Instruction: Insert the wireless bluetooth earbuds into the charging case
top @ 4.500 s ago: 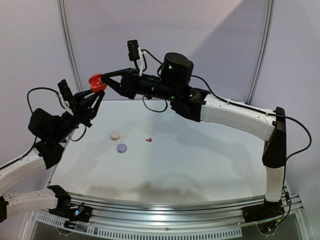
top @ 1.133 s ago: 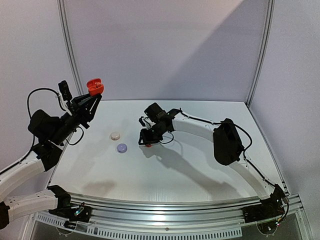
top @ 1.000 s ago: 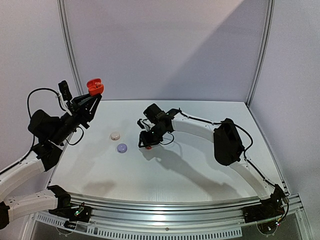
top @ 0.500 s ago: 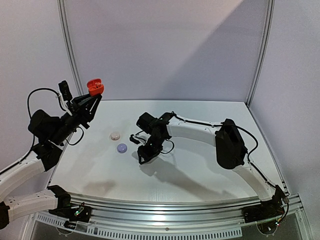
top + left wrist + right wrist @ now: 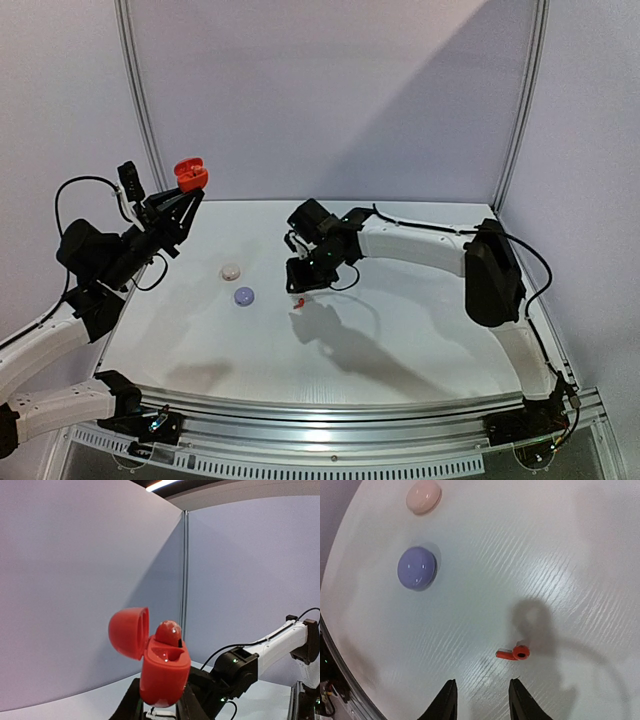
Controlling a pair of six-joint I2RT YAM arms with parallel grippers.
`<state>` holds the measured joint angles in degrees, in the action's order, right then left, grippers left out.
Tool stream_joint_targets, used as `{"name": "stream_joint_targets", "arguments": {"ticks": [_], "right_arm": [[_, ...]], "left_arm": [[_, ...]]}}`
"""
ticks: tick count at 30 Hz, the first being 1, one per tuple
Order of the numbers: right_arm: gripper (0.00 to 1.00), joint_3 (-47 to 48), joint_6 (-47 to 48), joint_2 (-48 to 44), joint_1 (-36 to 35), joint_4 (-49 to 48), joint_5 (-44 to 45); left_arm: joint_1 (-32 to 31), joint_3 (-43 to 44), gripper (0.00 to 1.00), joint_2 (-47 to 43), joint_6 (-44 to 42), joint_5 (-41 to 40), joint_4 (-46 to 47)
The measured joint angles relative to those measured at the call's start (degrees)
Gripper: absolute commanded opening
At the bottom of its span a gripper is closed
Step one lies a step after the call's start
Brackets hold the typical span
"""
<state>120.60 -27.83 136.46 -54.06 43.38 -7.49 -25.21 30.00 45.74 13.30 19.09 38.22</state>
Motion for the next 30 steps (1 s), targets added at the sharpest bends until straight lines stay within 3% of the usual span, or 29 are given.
{"name": "stream_joint_targets", "arguments": {"ticks": [3,10,30], "right_arm": [[0.29,-0.81,-6.54,-1.97,0.92,-4.76,1.09],[0.27,12.74,-9.27,5.29,0.39,-6.27,0.55],[0.25,12.94,-8.26,13.38,-0.63,0.74,1.22]], "left_arm": [[0.02,0.00,0.00,0.00,-0.02,0.04,0.00],[0.02,0.00,0.00,0.00,-0.04,0.15,-0.02],[0.02,0.00,0.00,0.11,-0.02,0.20,0.00]]}}
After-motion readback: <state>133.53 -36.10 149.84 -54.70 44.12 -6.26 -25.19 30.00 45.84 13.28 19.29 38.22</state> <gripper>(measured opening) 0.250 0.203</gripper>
